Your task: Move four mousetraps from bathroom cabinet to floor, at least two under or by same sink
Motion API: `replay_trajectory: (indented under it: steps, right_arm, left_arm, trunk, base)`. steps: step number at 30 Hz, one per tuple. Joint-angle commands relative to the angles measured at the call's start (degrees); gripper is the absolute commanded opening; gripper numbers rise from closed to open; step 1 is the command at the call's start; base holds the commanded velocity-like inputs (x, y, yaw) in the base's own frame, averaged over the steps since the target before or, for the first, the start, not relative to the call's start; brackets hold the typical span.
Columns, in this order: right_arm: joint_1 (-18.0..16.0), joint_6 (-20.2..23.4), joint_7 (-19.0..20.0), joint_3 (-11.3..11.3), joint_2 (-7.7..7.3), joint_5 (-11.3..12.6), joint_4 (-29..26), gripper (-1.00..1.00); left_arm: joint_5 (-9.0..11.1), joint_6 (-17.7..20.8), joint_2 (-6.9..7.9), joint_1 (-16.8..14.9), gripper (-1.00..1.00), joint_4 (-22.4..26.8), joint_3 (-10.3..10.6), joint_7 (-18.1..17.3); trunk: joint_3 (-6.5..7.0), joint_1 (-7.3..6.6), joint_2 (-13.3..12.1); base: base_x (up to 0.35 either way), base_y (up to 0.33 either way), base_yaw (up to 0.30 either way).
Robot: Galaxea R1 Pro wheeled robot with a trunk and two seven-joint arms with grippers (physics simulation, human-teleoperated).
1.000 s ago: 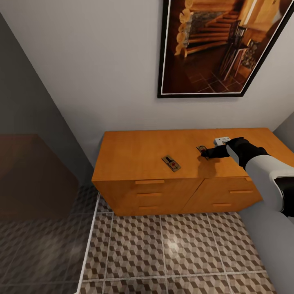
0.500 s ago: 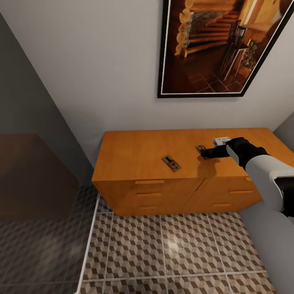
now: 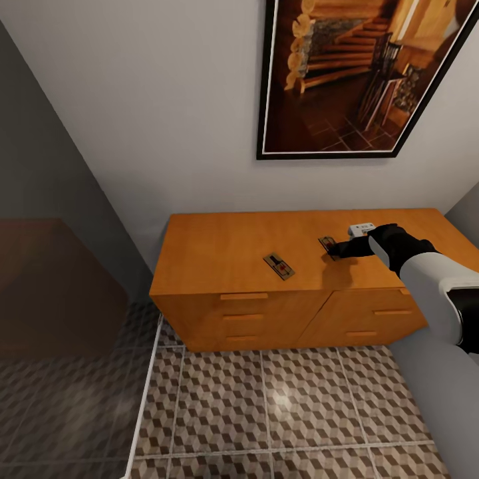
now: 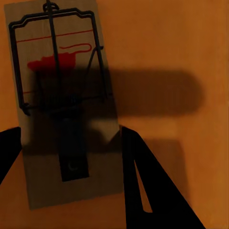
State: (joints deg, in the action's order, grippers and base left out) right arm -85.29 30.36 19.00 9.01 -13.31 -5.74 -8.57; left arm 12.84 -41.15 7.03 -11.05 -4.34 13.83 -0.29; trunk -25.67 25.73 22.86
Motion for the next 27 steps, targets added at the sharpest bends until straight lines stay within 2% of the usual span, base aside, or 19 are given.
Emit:
replay_trajectory:
  steps: [1, 10, 15, 27]
  right_arm:
    - [0.0, 0.3, 0.5, 0.4, -0.02, -0.1, 0.4, -1.0]
    - [0.0, 0.3, 0.4, 0.2, 0.11, -0.1, -0.6, -1.0]
    - [0.0, 1.2, 0.3, 0.1, 0.07, -0.2, -6.1, -1.0]
    - [0.0, 11.8, 0.3, 0.1, -0.03, -0.2, -19.8, -1.0]
  left_arm:
    - [0.4, -0.3, -0.05, -0.1, 1.0, -0.2, 0.5, 0.0]
    - [0.4, -0.3, -0.02, -0.1, 1.0, -0.2, 0.5, -0.1]
    - [0.4, -0.3, -0.04, -0.1, 1.0, -0.2, 0.5, 0.0]
    - [0.4, -0.3, -0.02, -0.1, 1.0, -0.2, 0.5, 0.0]
  trunk:
    - [-0.1, 0.05, 0.1]
    - [-0.1, 0.05, 0.1]
    - [-0.1, 0.05, 0.1]
    - [-0.1, 0.05, 0.1]
  base:
    - [0.0, 0.0, 0.0]
    - [0.0, 0.0, 0.0]
    - [0.0, 0.0, 0.0]
    - [0.0, 0.0, 0.0]
